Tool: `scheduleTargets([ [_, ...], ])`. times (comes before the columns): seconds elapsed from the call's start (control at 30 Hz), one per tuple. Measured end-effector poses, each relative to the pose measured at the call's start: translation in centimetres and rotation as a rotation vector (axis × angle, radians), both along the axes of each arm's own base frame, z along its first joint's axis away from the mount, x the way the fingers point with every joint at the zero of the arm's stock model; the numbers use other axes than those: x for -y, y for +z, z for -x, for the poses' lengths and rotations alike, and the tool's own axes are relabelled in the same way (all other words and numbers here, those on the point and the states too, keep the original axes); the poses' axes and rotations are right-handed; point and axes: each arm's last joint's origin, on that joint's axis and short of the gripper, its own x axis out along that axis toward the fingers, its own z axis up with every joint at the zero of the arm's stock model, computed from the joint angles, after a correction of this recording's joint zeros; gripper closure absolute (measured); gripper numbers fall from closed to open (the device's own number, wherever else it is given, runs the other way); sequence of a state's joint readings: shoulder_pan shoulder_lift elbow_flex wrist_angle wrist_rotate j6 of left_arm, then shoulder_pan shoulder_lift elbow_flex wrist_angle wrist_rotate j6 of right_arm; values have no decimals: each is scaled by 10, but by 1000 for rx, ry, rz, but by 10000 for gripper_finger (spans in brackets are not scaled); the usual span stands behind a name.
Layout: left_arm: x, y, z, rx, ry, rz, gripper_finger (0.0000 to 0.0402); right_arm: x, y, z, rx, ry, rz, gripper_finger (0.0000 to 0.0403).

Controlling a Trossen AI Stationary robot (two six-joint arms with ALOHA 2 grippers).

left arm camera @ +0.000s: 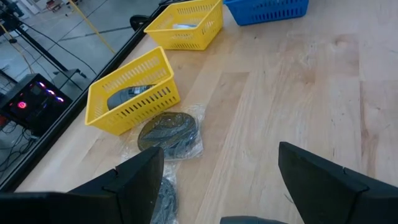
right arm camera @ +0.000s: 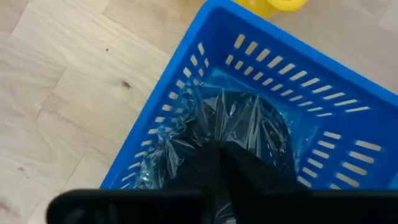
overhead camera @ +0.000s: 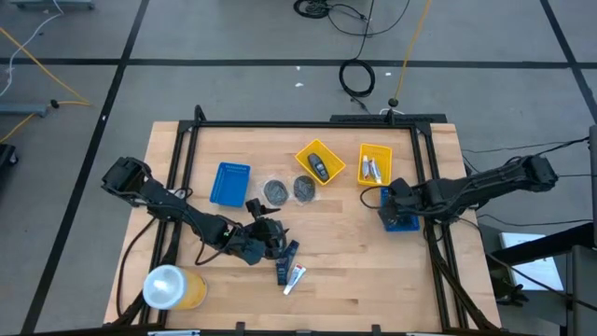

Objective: Pick & Place Travel size toiletries
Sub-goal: Put the bottom black hairbrush into the right blue bin, then put the bottom blue shave cream into the left blue bin

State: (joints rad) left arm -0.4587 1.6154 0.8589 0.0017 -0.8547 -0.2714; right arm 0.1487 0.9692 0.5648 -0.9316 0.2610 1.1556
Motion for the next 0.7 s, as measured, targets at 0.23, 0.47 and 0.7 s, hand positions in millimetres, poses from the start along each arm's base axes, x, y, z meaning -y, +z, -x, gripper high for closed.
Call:
scheduleTargets([
  [0.23, 0, 0, 0, 0, 0, -1, 92, 0, 27, -3, 86, 33, 39, 400],
  [0.47, 0, 0, 0, -1, -1, -2, 92, -3, 49, -30, 413, 256, 187, 391],
  [0.7, 0, 0, 0, 9, 9, 13, 92, -15, 25, -66, 954, 714, 397, 383],
])
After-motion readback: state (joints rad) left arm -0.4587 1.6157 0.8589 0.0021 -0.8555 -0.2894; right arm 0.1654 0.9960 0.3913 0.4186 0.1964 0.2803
